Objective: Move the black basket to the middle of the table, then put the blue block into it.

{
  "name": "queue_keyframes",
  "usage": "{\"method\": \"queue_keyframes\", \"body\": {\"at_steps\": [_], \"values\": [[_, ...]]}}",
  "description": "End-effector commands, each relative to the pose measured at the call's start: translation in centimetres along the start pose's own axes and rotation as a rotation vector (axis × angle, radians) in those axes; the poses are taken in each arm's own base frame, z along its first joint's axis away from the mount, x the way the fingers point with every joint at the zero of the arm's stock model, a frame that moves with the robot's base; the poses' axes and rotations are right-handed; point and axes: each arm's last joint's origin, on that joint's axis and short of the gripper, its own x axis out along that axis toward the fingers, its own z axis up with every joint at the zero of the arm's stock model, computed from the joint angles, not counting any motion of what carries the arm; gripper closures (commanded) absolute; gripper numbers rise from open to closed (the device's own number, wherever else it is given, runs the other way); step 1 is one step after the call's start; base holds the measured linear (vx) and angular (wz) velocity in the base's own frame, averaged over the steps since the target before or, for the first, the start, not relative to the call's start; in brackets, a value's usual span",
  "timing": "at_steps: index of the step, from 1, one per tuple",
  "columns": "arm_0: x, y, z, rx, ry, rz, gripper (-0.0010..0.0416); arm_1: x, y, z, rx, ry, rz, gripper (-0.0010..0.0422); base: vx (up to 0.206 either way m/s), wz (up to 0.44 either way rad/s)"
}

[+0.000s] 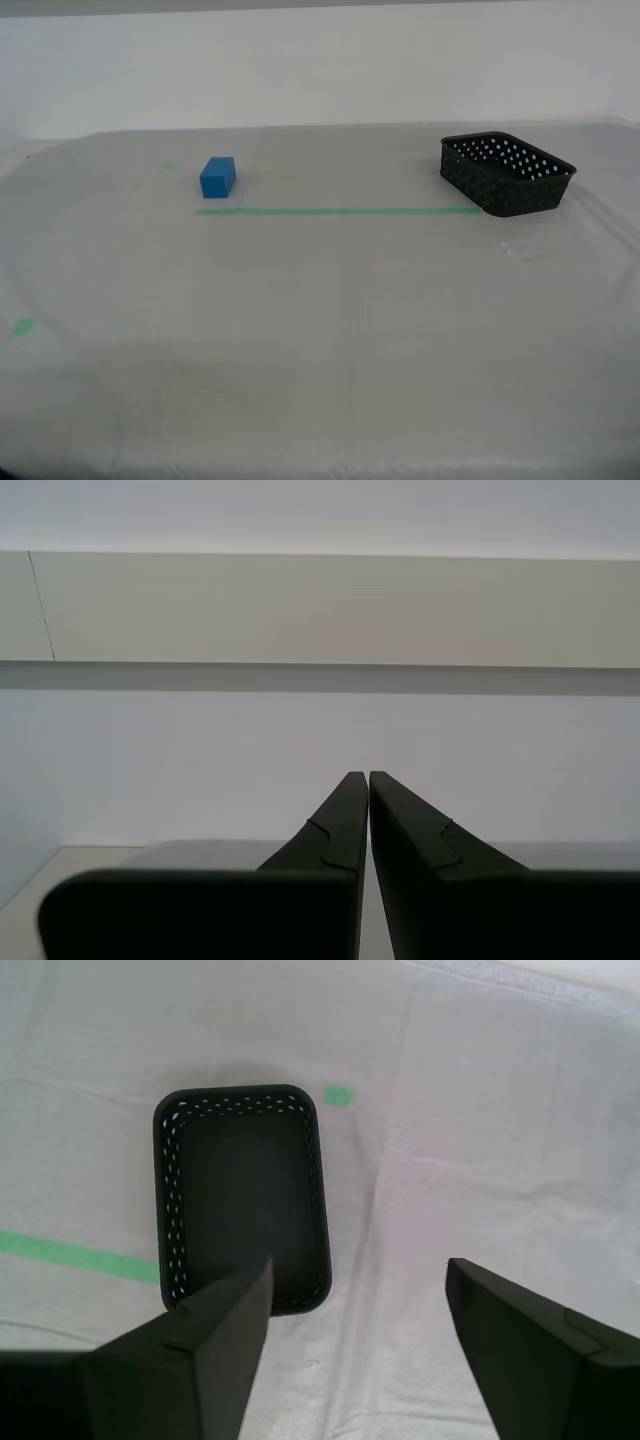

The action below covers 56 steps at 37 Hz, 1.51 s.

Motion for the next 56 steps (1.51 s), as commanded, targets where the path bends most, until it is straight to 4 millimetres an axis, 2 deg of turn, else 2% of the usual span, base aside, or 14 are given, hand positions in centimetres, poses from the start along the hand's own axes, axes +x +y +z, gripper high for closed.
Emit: {"method": "queue_keyframes", "body": {"at_steps": [1,9,18,50,56], "values": [[-0.1,0.0,0.0,-0.001,-0.001,-0.002,0.0118,0.0,0.0,0.1,0.002,-0.006,0.000,0.0412,0.000,0.000],[-0.1,0.0,0.0,-0.002,0.003,-0.001,0.0052,0.0,0.0,0.1,0.002,-0.006,0.000,0.0412,0.000,0.000],[-0.1,0.0,0.0,-0.003,0.003,-0.001,0.0015,0.0,0.0,0.1,0.001,-0.006,0.000,0.0412,0.000,0.000],[0.2,0.0,0.1,0.007,-0.008,-0.012,0.0016,0.0,0.0,0.1,0.002,-0.006,0.000,0.0412,0.000,0.000],[1.7,-0.3,0.3,0.010,0.015,-0.017,0.0017,0.0,0.0,0.1,0.002,-0.005,0.000,0.0412,0.000,0.000]]}}
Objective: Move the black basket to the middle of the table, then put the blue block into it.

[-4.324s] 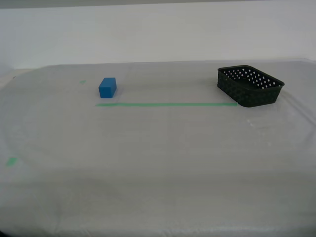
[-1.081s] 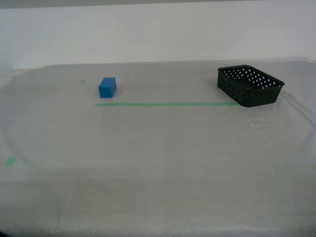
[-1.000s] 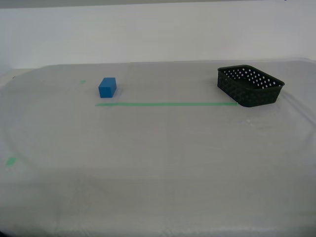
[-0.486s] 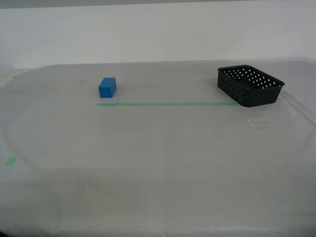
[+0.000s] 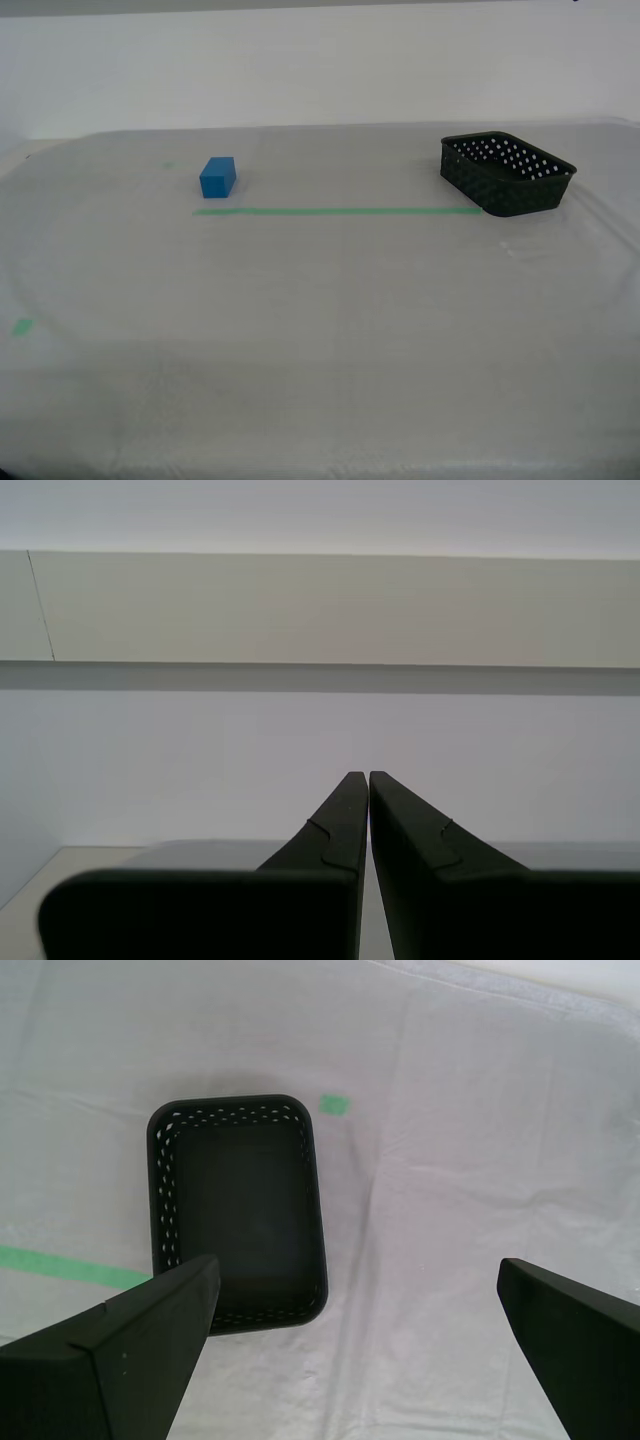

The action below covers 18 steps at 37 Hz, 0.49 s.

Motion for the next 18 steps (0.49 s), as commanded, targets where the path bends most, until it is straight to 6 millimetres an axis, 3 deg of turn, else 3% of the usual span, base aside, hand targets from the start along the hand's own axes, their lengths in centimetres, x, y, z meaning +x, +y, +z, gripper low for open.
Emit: {"method": "queue_keyframes", "body": {"at_steps": [1,18], "values": [[1.3,-0.1,0.0,0.003,0.029,-0.005,0.0016,0.0,0.0,0.1,0.002,-0.006,0.000,0.0412,0.000,0.000],[8.2,-0.2,-0.4,0.010,0.178,0.018,0.0016,0.0,0.0,0.0,0.002,-0.001,0.001,0.0412,0.000,0.000]]}}
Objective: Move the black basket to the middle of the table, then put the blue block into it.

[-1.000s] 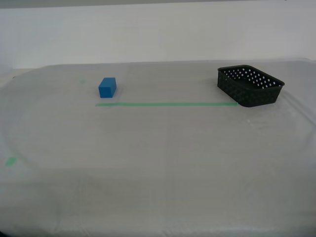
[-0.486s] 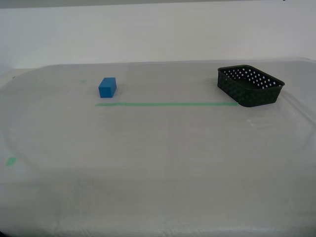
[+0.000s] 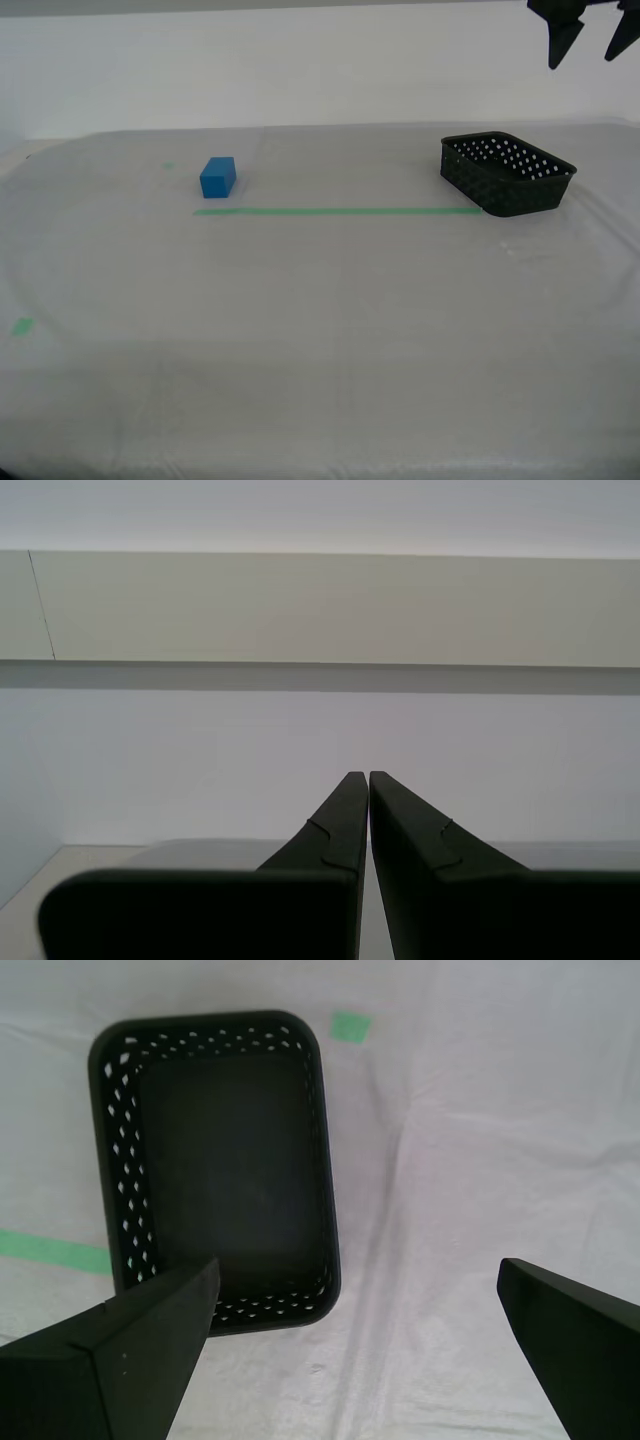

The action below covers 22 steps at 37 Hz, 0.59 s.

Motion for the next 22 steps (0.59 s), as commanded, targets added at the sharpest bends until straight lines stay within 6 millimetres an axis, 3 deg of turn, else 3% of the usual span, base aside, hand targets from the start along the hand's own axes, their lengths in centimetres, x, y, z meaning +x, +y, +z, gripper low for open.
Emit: {"method": "queue_keyframes", "body": {"at_steps": [1,22], "values": [[1.1,-0.1,0.0,0.003,0.021,-0.004,0.0017,0.0,0.0,0.0,0.002,-0.002,0.000,0.0412,0.000,0.000],[7.9,0.2,0.4,0.007,0.098,0.008,0.0016,0.0,0.0,-0.2,0.002,0.025,0.000,0.0412,0.000,0.000]]}}
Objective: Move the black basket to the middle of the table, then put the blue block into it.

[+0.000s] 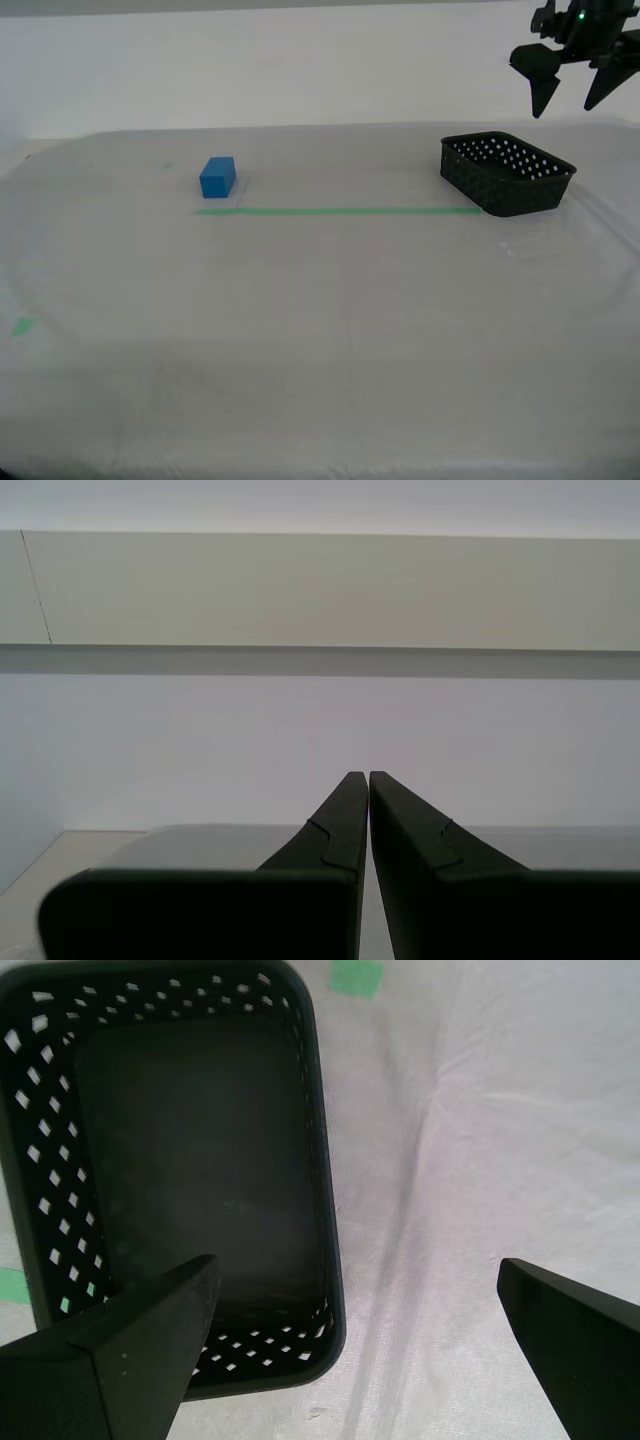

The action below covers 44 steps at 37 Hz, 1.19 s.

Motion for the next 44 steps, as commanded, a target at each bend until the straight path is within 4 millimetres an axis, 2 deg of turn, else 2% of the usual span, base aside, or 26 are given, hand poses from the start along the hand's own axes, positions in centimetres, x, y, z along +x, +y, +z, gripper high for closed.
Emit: {"method": "queue_keyframes", "body": {"at_steps": [1,16,29,44], "values": [[1.2,0.1,0.0,0.001,0.019,0.004,0.0016,0.0,0.0,0.1,0.002,-0.006,0.000,0.0412,0.000,0.000],[6.3,0.7,0.3,0.006,0.050,0.015,0.0017,0.0,0.0,0.1,0.002,-0.004,0.000,0.0412,0.000,0.000],[6.5,0.5,1.3,0.018,-0.055,0.002,0.0016,0.0,0.0,0.1,0.002,-0.007,0.000,0.0412,0.000,0.000],[9.2,1.0,1.0,0.021,-0.040,0.001,0.0017,0.0,0.0,0.1,0.002,-0.006,0.000,0.0412,0.000,0.000]]}}
